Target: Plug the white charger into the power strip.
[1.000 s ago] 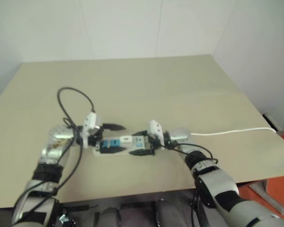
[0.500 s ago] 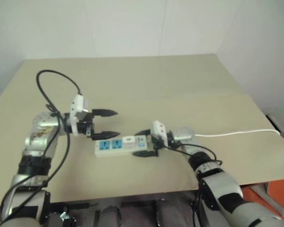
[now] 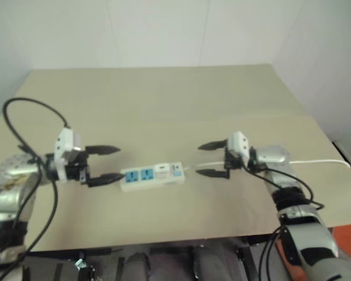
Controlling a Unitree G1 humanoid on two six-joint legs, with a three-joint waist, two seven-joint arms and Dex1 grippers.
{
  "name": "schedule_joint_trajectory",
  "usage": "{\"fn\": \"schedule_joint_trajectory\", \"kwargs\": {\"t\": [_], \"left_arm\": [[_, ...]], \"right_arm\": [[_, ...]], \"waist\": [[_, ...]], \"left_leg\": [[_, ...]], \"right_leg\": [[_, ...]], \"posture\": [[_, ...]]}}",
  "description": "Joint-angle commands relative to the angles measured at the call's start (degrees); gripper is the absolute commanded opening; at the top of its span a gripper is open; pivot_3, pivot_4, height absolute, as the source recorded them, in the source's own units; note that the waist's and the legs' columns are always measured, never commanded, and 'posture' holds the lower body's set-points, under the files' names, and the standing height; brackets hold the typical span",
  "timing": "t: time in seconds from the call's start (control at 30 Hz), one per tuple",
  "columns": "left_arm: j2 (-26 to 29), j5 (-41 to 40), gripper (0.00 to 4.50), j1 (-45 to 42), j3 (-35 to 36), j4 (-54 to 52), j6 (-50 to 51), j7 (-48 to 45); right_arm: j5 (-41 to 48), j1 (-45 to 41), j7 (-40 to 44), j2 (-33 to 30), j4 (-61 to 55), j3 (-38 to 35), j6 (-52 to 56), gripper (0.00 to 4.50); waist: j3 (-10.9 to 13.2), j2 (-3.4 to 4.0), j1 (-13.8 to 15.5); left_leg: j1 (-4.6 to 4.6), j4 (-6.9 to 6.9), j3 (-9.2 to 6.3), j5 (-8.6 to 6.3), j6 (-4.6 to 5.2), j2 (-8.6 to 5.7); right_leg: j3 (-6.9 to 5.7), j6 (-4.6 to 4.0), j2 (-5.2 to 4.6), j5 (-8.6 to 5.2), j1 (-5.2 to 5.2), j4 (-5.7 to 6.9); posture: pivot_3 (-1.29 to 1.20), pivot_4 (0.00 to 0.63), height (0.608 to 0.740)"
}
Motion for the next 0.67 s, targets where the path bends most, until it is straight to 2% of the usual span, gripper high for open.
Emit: {"fn": "schedule_joint_trajectory", "kwargs": {"t": [0.03,0.17,0.3,0.67], "left_arm": [[1.74,-3.41,4.5,8.04,7.85,-9.73,2.34,2.3],[2.04,-5.46,4.5,17.55,14.37,-16.34,4.47,3.72],[1.49,-6.73,4.5,23.23,18.13,-20.01,5.42,4.98],[0.92,-8.15,4.5,27.0,19.34,-21.47,5.15,7.13]], "right_arm": [[2.52,1.58,-0.2,-3.36,-6.3,-2.23,3.22,4.46],[4.24,3.44,0.2,-6.61,-10.52,-3.25,6.53,4.46],[5.69,4.69,0.14,-8.54,-13.3,-3.92,9.07,4.46],[6.84,6.46,-0.88,-9.78,-16.74,-4.02,11.68,4.46]], "waist": [[0.09,-0.01,-0.01],[0.25,-0.07,0.26],[0.29,-0.13,0.41],[0.3,-0.15,1.03]], "left_leg": [[-0.02,0.0,0.0,0.0,0.0,0.0],[-0.01,0.0,0.03,0.0,0.0,0.01],[0.05,0.0,0.04,0.0,0.0,0.01],[0.03,0.0,0.07,0.0,0.0,0.01]], "right_leg": [[0.0,0.0,0.0,0.0,-0.02,-0.01],[0.0,0.0,-0.02,0.0,-0.05,0.0],[0.0,0.05,-0.02,-0.05,-0.01,-0.03],[0.01,-0.01,-0.01,-0.02,-0.03,-0.06]], "posture": [[0.0,0.15,0.74],[0.0,0.15,0.74],[0.0,0.15,0.74],[0.0,0.15,0.74]]}}
